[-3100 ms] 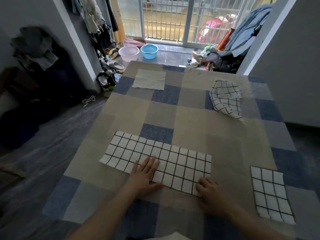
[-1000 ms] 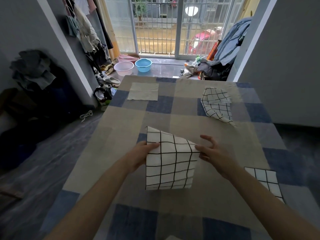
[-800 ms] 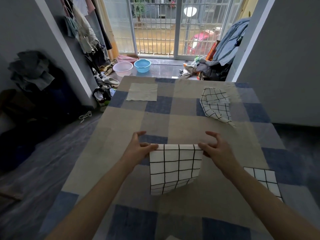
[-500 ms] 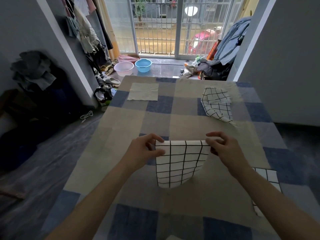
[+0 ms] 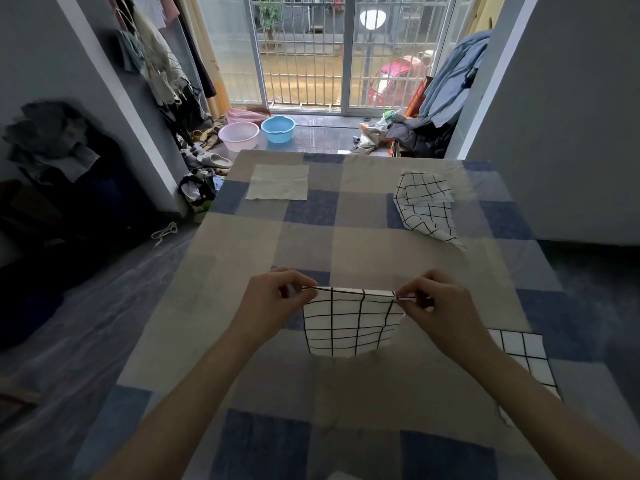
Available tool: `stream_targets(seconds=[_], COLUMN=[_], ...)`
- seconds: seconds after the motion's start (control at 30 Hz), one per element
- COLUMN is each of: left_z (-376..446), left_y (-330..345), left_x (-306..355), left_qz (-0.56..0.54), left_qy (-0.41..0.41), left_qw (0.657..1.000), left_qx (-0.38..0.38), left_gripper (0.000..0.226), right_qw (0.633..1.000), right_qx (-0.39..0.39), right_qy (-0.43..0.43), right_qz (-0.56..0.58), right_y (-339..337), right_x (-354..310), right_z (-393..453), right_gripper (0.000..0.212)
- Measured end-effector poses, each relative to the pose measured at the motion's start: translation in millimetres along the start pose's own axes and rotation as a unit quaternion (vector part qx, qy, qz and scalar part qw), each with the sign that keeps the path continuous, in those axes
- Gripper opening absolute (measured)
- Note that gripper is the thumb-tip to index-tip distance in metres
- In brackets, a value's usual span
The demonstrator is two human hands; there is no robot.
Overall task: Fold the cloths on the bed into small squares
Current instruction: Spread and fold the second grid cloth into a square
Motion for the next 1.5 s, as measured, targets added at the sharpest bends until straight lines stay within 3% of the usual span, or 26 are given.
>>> stream_targets(seconds=[0.1, 0.17, 0.27, 0.37, 0.43, 0.57, 0.77, 0.87, 1.0, 1.1, 1.2, 1.33, 1.5], left_z=[-3, -4, -14, -20, -23, -22, 1, 24, 51, 59, 56, 50, 44], left_y=[-5, -3, 9, 19, 32, 63, 99, 107, 112, 121, 126, 128, 131], left_x=[-1, 0, 1, -4, -19, -80, -156, -174, -183, -187, -185, -184, -173], left_qz=[-0.013, -0.072, -0.171, -0.253, -0.265, -0.177, -0.108, -0.023, 0.047, 0.122, 0.153, 0.173, 0.185], left_qy=[0.016, 0.002, -0.058, -0.115, -0.162, -0.261, -0.314, -0.274, -0.212, -0.130, -0.066, -0.017, 0.038], left_qw=[1.000, 0.997, 0.973, 0.943, 0.927, 0.922, 0.930, 0.954, 0.973, 0.979, 0.982, 0.983, 0.979], left_qx=[0.003, -0.039, -0.141, -0.184, -0.212, -0.224, -0.155, -0.118, -0.083, -0.102, -0.091, -0.066, -0.076], left_gripper=[0.006, 0.005, 0.007, 0.006, 0.008, 0.013, 0.006, 0.004, 0.006, 0.007, 0.012, 0.016, 0.018], right_qw=[1.000, 0.996, 0.950, 0.897, 0.882, 0.878, 0.880, 0.908, 0.932, 0.949, 0.973, 0.978, 0.951], right_qx=[-0.012, -0.047, -0.139, -0.175, -0.178, -0.184, -0.186, -0.168, -0.136, -0.099, -0.056, -0.126, -0.224], right_qy=[-0.005, 0.028, 0.128, 0.216, 0.267, 0.343, 0.392, 0.359, 0.333, 0.297, 0.169, 0.019, -0.007], right_qz=[0.000, 0.065, 0.248, 0.345, 0.345, 0.278, 0.194, 0.134, 0.054, -0.040, -0.149, -0.166, -0.213], right_y=[-2, -1, 8, 20, 33, 72, 127, 144, 163, 162, 167, 210, 246], right_x=[-4, -4, -1, 10, 24, 69, 124, 140, 163, 161, 127, 79, 83], right_z=[-2, -2, -5, -13, -17, -23, -10, 14, 36, 38, 37, 11, -24], right_gripper=[0.012, 0.015, 0.017, 0.013, 0.013, 0.015, 0.013, 0.018, 0.002, 0.020, 0.041, 0.045, 0.066])
Point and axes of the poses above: each hand's wrist, its own z-axis towards the middle knuckle, its own y-axis out of the palm, x = y × z, the point moved 9 cm from there along z, towards the middle knuckle, and after that the axes turned 4 degrees about x, right-handed, at the moved point
